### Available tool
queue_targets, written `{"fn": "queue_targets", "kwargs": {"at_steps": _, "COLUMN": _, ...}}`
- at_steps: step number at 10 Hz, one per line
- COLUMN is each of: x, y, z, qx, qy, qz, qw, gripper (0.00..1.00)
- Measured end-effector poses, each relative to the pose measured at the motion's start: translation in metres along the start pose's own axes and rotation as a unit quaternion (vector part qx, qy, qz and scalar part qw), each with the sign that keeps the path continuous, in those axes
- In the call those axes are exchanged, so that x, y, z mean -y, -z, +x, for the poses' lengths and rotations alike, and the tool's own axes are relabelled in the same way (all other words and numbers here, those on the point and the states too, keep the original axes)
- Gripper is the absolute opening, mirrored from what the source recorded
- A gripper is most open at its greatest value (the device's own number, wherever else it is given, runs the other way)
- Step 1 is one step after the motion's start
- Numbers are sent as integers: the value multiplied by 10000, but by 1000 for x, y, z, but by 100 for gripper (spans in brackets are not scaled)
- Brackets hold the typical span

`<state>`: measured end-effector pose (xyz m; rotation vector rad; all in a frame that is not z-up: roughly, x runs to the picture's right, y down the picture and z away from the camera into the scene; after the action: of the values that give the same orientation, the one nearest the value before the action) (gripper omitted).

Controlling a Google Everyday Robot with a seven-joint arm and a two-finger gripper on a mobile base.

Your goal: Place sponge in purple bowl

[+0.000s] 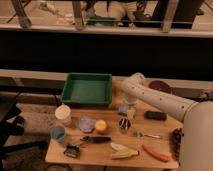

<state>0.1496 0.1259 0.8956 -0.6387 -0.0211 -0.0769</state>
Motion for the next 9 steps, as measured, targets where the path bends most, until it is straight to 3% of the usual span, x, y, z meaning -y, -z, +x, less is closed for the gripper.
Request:
{"fn": "queue_targets", "kwargs": {"at_steps": 3, "x": -1, "y": -5, "z": -1, "qx": 294, "qy": -65, "qz": -202, "qw": 9993, "gripper": 80}}
{"fn": "queue_targets", "kwargs": {"at_steps": 9, "x": 1, "y": -9, "z": 7, "qx": 639, "qy": -327, "qz": -456, "qw": 9964, "gripper": 80}}
